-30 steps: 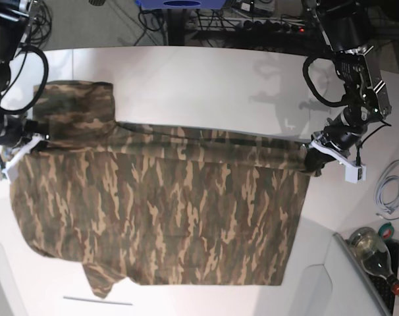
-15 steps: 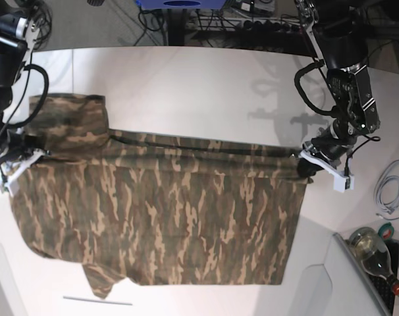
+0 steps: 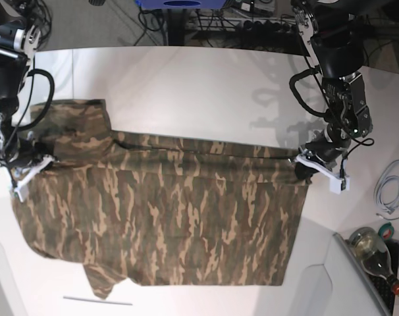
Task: Layout the t-shirt on the table in an organized manner, then fold the t-shirt properly
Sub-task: 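Lift the shirt by its corners and drag it to straighten, then open both grippers, release the shirt and lift them away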
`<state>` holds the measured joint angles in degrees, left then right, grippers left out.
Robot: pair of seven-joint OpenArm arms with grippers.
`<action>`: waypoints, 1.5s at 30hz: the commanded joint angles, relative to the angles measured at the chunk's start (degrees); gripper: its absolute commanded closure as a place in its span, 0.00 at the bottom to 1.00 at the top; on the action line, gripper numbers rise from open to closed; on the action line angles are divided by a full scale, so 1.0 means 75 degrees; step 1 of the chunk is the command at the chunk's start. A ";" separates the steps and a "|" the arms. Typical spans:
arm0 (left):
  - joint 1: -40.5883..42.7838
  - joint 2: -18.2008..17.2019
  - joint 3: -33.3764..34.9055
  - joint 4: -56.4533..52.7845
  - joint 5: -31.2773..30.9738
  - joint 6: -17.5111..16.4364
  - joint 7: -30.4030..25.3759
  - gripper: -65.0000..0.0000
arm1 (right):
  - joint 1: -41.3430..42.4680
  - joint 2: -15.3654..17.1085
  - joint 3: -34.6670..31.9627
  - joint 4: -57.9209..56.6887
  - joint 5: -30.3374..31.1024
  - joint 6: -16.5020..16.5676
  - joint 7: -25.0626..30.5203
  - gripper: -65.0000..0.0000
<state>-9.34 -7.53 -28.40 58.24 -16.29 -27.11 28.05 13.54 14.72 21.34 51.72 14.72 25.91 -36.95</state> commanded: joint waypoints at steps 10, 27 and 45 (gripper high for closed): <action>-0.0131 -0.0092 -0.0063 0.0176 -0.0084 -0.0013 -0.0159 1.00 | 0.0205 0.0130 -0.0296 0.0189 0.0059 -0.0038 0.0162 1.00; -0.0120 -0.0115 -0.0028 0.0176 -0.0084 0.0233 -0.0183 1.00 | 0.0463 0.0141 -0.0578 0.0107 0.0059 -0.0038 0.0537 0.98; -0.0038 -0.0115 -0.0673 0.1700 -0.0166 0.0198 -0.0136 0.20 | -0.2046 -0.0703 0.1063 0.4104 0.0083 -0.0038 0.0033 0.45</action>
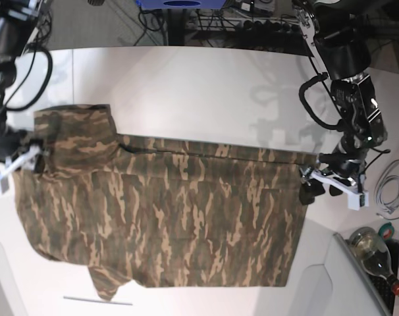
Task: Layout the t-shirt on the table in an organized manner, then fold the t-shirt properly
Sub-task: 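Open both grippers, release the shirt and lift them away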
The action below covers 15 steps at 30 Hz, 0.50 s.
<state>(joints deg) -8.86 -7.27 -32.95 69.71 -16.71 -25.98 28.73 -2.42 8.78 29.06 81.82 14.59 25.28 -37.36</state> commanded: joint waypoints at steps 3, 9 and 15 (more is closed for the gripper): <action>0.0262 -0.0139 -0.0653 0.0416 -0.0111 -0.0035 -0.0226 0.20 | -0.0551 -0.0039 0.0070 0.0314 0.0088 0.0047 0.0076 0.45; 0.1270 -0.0361 -0.1227 0.0451 -0.0111 -0.1870 -0.0262 0.20 | -0.0751 -0.0074 0.0222 -0.0342 0.0088 0.0035 0.0311 0.32; 0.1891 -0.0654 -0.1286 0.0428 -0.0099 -0.1870 -0.0285 0.20 | -0.0704 -0.0015 0.0410 -0.1351 0.0077 0.0035 0.1002 0.28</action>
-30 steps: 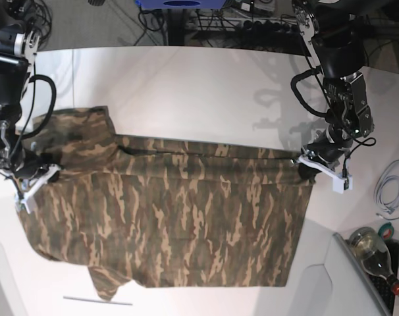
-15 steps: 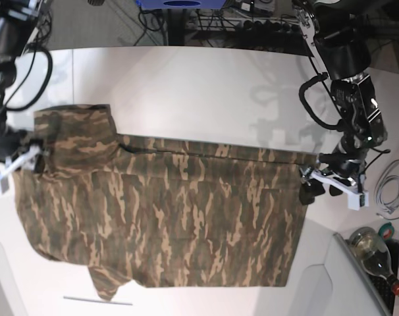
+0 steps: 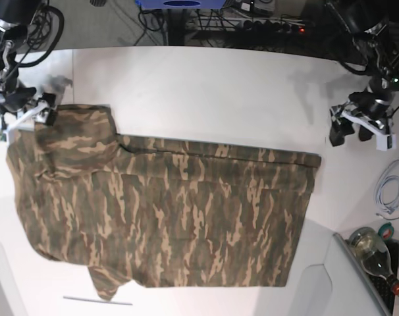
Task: Layout the t-shirt on the table in an organized manner, then fold the t-shirt properly
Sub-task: 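Open both grippers, release the shirt and lift them away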
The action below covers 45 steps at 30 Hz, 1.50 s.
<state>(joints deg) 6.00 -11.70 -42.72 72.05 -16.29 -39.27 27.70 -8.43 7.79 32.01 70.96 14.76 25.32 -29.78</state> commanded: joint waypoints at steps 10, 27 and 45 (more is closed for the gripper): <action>-0.0044 -0.0075 -0.0007 0.0116 -0.0154 -0.0098 -0.0148 0.20 | 0.0098 0.0057 -0.0019 -0.0183 0.0112 0.0076 0.0190 0.78; -0.0044 -0.0063 0.0005 0.0093 -0.0154 -0.0098 -0.0148 0.21 | 0.2208 0.0198 -0.0464 0.0930 0.0053 0.0052 -0.2084 1.00; -0.0044 -0.0075 0.0017 0.0081 -0.0084 -0.0098 -0.0136 0.21 | 0.5079 0.0327 -0.1250 -0.3301 0.0053 0.0041 0.0237 1.00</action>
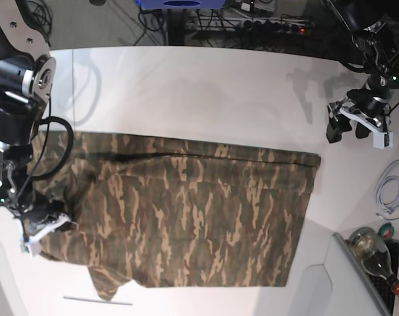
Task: Layout the t-shirt on the table in an organized manner, then fold the t-shirt properly
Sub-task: 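Open both grippers, release the shirt and lift them away, then grasp the shirt's edge corners with both grippers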
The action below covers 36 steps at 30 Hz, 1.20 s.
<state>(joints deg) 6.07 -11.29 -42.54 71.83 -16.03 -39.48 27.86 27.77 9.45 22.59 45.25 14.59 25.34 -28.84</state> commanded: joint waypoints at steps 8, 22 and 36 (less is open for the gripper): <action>-0.0041 -0.0118 -0.0007 0.0110 -0.0107 -0.0069 -0.0145 0.21 | 0.0324 0.0058 0.0018 -0.0261 0.0077 0.0038 0.1319 0.94; -0.0463 0.0104 0.0896 -0.0370 -0.0189 -0.0069 -0.0180 0.21 | -0.3158 -0.0680 0.0112 0.4838 0.0135 0.0026 0.0581 0.25; -0.1283 -0.0177 0.0626 -0.2820 -0.0119 -0.0069 -0.1634 0.49 | -0.4752 -0.0891 0.0112 0.5928 0.0135 0.0061 0.0581 0.25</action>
<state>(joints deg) -2.59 -11.68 -37.74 49.76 -16.71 -39.66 15.64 -8.40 2.35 23.24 88.49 14.74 25.52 -25.93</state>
